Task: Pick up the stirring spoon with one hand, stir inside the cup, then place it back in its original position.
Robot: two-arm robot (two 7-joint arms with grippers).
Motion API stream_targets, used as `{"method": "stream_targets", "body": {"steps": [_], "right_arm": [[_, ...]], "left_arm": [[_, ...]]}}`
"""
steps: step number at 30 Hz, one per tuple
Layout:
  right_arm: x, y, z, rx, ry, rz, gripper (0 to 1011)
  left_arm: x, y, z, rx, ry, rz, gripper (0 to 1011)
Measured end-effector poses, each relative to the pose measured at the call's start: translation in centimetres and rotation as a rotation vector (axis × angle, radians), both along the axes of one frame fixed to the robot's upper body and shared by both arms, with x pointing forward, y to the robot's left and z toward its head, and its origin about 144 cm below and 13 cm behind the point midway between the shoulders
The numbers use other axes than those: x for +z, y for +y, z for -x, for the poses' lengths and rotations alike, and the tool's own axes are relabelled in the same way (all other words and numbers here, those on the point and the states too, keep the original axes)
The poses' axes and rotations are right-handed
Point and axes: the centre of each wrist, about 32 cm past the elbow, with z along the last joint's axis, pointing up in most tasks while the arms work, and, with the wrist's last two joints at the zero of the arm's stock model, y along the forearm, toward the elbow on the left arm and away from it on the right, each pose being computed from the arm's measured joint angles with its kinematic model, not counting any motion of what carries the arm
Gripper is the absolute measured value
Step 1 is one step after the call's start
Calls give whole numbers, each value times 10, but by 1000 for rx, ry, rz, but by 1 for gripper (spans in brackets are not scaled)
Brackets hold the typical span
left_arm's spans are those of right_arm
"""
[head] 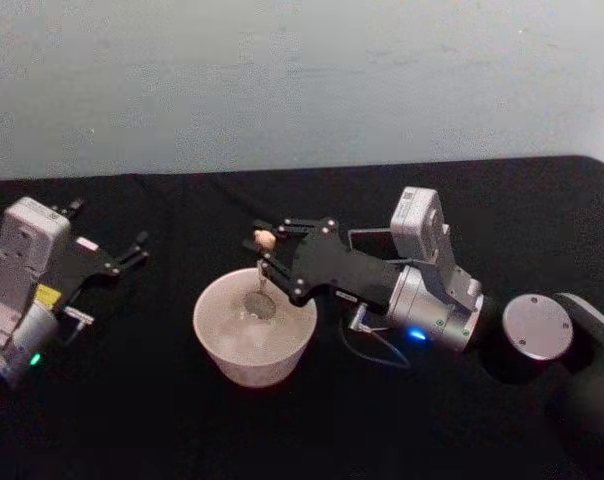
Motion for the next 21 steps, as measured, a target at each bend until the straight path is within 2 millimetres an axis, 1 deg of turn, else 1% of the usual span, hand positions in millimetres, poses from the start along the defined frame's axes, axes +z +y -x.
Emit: {"method": "stream_targets", "body": {"steps": [10, 15, 21], "right_arm": [[-1, -14, 6, -17, 4, 14, 214], [0, -21, 16, -3, 12, 11, 214], [1, -21, 28, 41, 31, 1, 214]], "left_arm": [[0, 0, 0, 0, 0, 0, 1002], [0, 0, 0, 0, 0, 0, 1001], [0, 0, 0, 0, 0, 0, 1001]]}}
